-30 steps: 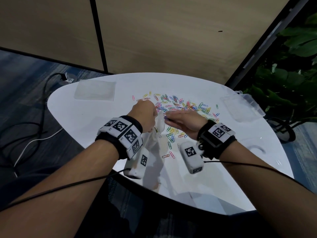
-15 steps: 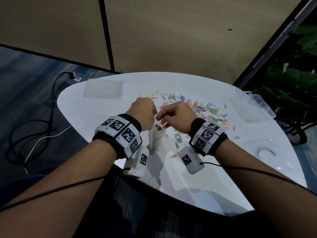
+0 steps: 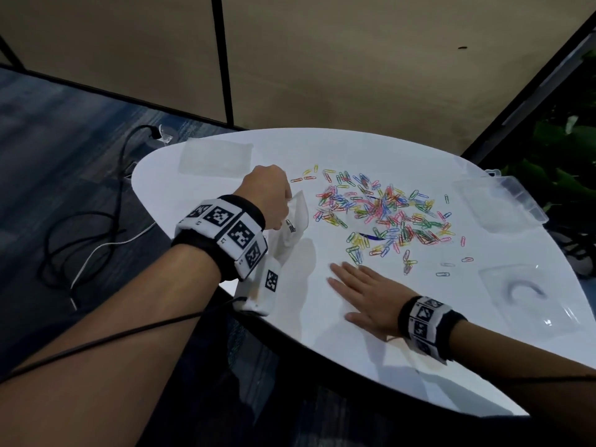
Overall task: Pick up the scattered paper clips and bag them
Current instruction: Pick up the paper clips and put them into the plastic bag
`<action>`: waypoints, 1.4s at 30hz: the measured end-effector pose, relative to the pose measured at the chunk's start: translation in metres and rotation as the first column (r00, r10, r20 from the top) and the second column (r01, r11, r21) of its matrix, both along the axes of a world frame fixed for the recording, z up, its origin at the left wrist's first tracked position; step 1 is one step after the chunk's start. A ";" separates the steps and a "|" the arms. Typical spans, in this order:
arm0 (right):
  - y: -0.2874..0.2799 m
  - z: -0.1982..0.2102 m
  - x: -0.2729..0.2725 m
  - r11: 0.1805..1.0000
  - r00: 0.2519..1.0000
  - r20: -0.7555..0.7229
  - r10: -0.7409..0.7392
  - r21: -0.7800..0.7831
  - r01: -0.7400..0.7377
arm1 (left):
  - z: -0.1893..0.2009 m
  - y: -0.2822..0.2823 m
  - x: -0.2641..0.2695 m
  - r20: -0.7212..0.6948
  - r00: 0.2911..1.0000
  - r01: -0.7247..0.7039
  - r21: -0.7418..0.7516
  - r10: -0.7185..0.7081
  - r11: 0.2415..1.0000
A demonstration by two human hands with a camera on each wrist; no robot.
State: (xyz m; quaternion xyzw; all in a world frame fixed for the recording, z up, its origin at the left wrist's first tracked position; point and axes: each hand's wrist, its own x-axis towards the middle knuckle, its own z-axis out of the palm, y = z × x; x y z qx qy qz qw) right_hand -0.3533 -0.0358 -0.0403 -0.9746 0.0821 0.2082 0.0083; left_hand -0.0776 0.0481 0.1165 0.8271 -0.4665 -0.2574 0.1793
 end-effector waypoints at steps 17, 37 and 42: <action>-0.049 -0.009 0.029 0.911 0.922 0.135 -0.363 -0.156 0.382 | -0.001 -0.008 -0.019 0.026 0.999 0.029 0.033 -0.030 0.999; -0.035 0.123 0.100 -0.426 0.159 -0.417 -0.895 0.905 -0.024 | -0.008 -0.010 -0.022 -0.014 0.999 0.040 0.009 -0.039 0.999; -0.005 0.114 0.127 -0.393 0.176 -0.399 -0.900 0.917 0.066 | -0.010 -0.011 -0.025 -0.045 0.999 0.016 -0.024 -0.017 1.000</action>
